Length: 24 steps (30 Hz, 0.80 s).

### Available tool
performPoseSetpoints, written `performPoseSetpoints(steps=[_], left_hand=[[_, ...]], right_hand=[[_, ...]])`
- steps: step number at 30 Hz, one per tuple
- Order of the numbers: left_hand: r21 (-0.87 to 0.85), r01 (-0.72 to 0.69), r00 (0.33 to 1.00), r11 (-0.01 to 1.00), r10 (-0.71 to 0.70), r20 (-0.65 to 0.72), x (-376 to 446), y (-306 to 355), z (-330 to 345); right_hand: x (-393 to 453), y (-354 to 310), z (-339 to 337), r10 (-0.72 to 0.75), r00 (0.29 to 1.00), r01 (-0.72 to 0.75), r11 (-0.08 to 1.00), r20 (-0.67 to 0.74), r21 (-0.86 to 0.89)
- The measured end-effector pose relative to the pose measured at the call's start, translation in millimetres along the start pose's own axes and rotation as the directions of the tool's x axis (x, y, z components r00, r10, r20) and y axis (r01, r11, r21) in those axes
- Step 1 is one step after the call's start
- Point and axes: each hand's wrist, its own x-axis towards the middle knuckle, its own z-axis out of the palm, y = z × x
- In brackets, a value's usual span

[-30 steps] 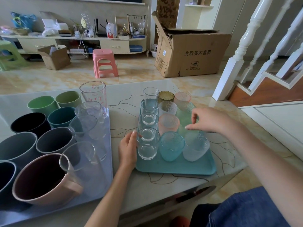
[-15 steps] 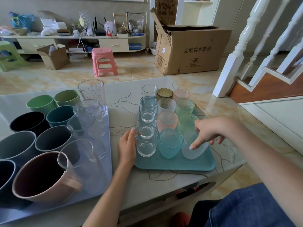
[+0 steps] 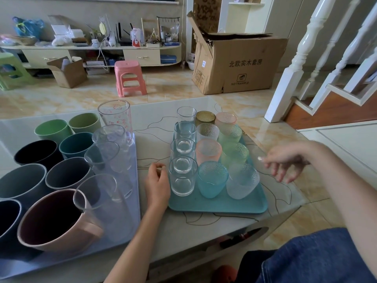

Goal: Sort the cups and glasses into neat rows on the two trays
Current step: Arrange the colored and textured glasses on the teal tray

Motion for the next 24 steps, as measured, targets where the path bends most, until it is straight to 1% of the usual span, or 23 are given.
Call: performPoseSetpoints(steps=[1, 3, 4, 6, 8, 11, 14, 16, 17, 19, 22, 24], left_hand=[[0.046, -0.005, 1.000, 0.999, 0.005, 0.003, -1.1, -0.3, -0.1], [0.096, 0.000, 1.000, 0.995, 0.000, 0.003, -1.9, 0.2, -1.6], [0.122, 0.012, 1.000, 0.992, -0.012, 0.006, -2.2, 1.2, -3.5], [0.183, 0.025, 0.998, 0.983, -0.033, 0.044, -4.4, 3.9, -8.5], [0.220, 0.010, 0.995, 0.975, -0.033, 0.098, -8.4, 3.8, -13.6], [0.201, 0.013, 0.990, 0.980, -0.041, 0.136, -11.1, 4.1, -19.2], [0.157, 0.063, 0.986, 0.986, -0.086, 0.145, -9.1, 2.0, -17.5], [0.112, 0.095, 0.978, 0.989, -0.114, 0.176, -10.5, 3.9, -13.4], [0.108, 0.105, 0.974, 0.989, -0.124, 0.188, -10.9, 4.2, -11.3], [0.119, 0.131, 0.969, 0.984, -0.152, 0.194, -8.2, 1.7, -6.7], [0.173, 0.140, 0.963, 0.975, -0.175, 0.205, -2.9, -4.2, -2.3], [0.186, 0.132, 0.965, 0.974, -0.169, 0.202, -3.8, -6.6, -1.5]], right_hand=[[8.7, 7.6, 3.1, 0.070, 0.997, -0.069, 0.997, 0.027, -0.036], [25.0, 15.8, 15.9, 0.124, 0.984, -0.114, 0.990, 0.131, -0.086], [32.4, 17.9, 22.1, 0.117, 0.979, -0.105, 0.991, 0.167, -0.079], [42.9, 19.2, 31.0, 0.057, 0.983, -0.047, 0.997, 0.174, -0.059], [49.3, 19.4, 36.5, -0.005, 0.992, 0.016, 0.996, 0.123, -0.086], [57.0, 22.5, 43.0, -0.062, 0.998, 0.065, 0.989, 0.021, -0.136], [67.6, 28.0, 47.6, -0.124, 0.987, 0.117, 0.990, -0.103, -0.076], [79.0, 27.7, 48.2, -0.202, 0.947, 0.194, 0.979, -0.249, -0.056], [87.6, 27.2, 47.0, -0.241, 0.914, 0.227, 0.971, -0.326, -0.080], [104.6, 25.5, 42.7, -0.275, 0.857, 0.243, 0.961, -0.436, -0.130], [122.5, 25.8, 35.0, -0.278, 0.810, 0.235, 0.961, -0.517, -0.148], [124.6, 23.9, 30.8, -0.264, 0.812, 0.217, 0.964, -0.521, -0.152]])
